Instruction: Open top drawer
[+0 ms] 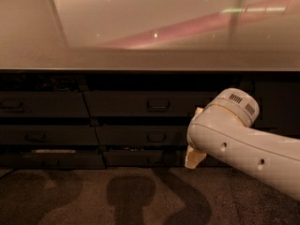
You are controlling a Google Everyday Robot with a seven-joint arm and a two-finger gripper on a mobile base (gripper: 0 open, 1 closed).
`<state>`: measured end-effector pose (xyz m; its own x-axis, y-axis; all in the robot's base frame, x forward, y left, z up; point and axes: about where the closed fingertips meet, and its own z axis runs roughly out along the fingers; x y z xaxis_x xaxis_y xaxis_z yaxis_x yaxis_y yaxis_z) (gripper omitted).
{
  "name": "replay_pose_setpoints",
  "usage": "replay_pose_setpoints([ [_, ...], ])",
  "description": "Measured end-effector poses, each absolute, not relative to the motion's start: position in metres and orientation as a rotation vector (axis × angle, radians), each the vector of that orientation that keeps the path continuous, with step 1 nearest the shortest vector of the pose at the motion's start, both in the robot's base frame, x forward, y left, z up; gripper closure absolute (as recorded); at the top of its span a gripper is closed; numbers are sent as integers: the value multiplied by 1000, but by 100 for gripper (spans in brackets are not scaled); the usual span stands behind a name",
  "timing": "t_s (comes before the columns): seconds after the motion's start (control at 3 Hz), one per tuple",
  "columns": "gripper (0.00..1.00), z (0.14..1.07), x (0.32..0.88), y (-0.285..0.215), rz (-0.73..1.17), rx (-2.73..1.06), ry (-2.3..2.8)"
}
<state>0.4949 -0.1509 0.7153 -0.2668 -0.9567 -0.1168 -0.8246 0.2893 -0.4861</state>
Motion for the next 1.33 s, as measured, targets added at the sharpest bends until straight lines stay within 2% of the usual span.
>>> replay_pose_setpoints([
  [0.67,0,730,591,-166,-612,-1534,2308],
  [1.0,0,737,595,-165,-614,-1522,2307],
  [1.33,0,738,600,-180,-481,-1469,2297],
])
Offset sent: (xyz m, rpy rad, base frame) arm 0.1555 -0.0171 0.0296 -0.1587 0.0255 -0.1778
